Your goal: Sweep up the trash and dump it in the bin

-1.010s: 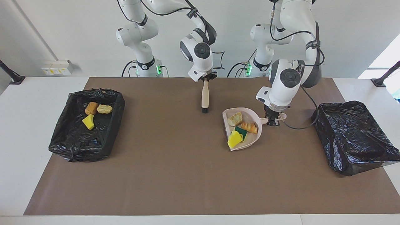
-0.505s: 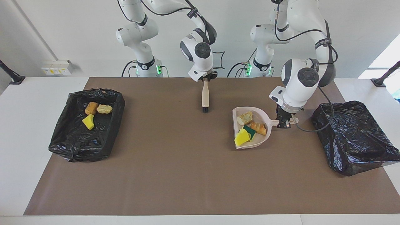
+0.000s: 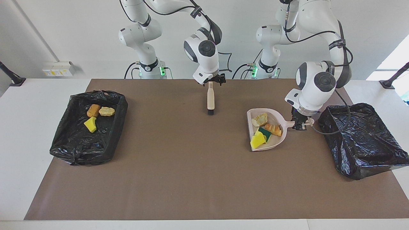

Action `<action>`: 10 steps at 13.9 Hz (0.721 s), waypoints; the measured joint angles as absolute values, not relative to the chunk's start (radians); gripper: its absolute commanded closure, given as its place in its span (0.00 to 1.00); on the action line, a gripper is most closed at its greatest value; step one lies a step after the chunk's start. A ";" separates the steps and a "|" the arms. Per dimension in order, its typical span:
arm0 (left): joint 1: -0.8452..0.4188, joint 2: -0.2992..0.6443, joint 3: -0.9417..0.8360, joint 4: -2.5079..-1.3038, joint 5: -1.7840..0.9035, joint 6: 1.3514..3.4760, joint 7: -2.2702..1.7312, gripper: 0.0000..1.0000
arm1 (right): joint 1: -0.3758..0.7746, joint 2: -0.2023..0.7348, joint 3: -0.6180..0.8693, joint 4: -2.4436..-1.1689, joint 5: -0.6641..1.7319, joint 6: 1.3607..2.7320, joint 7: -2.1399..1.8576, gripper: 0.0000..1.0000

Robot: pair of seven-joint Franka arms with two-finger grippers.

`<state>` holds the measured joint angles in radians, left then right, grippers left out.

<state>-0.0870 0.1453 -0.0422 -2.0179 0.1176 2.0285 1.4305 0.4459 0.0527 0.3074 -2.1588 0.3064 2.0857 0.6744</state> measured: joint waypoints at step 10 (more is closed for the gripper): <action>0.074 0.120 -0.039 -2.007 -0.108 2.064 1.704 1.00 | 0.078 0.054 0.300 -2.016 0.052 2.081 0.492 0.00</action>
